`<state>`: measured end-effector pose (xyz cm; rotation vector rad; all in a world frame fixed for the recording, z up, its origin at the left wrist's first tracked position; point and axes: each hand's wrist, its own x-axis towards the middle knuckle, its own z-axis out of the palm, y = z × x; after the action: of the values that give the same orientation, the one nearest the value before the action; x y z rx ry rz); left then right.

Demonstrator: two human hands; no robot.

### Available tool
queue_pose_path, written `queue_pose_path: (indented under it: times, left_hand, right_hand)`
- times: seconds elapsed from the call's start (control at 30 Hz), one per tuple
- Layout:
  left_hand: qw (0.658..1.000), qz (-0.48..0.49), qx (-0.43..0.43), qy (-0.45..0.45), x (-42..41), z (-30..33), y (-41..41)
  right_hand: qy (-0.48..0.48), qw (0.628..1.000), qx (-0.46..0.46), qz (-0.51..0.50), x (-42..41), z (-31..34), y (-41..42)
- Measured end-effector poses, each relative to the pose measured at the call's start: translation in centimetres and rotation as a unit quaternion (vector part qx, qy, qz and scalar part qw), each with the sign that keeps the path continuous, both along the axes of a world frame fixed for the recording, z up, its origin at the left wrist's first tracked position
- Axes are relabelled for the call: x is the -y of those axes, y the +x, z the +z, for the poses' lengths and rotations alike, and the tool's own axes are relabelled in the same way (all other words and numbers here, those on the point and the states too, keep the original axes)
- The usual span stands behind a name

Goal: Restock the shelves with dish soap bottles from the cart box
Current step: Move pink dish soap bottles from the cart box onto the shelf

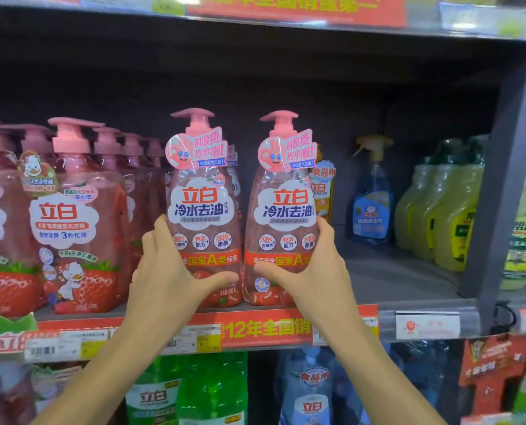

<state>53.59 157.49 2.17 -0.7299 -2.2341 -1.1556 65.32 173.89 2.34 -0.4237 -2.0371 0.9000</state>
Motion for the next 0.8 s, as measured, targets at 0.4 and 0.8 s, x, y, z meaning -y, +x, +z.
queue_pose_path:
  times: [0.4,0.8]
  left_hand:
    - [1.0,-0.002,0.015,-0.023,-2.2,0.8,-2.5]
    - [0.995,-0.003,0.09,-0.034,-5.5,2.3,-6.2]
  right_hand:
    - [-0.009,1.0,0.018,0.022,-1.2,0.1,0.1]
    - [0.006,0.998,0.042,0.04,-1.7,0.8,0.4]
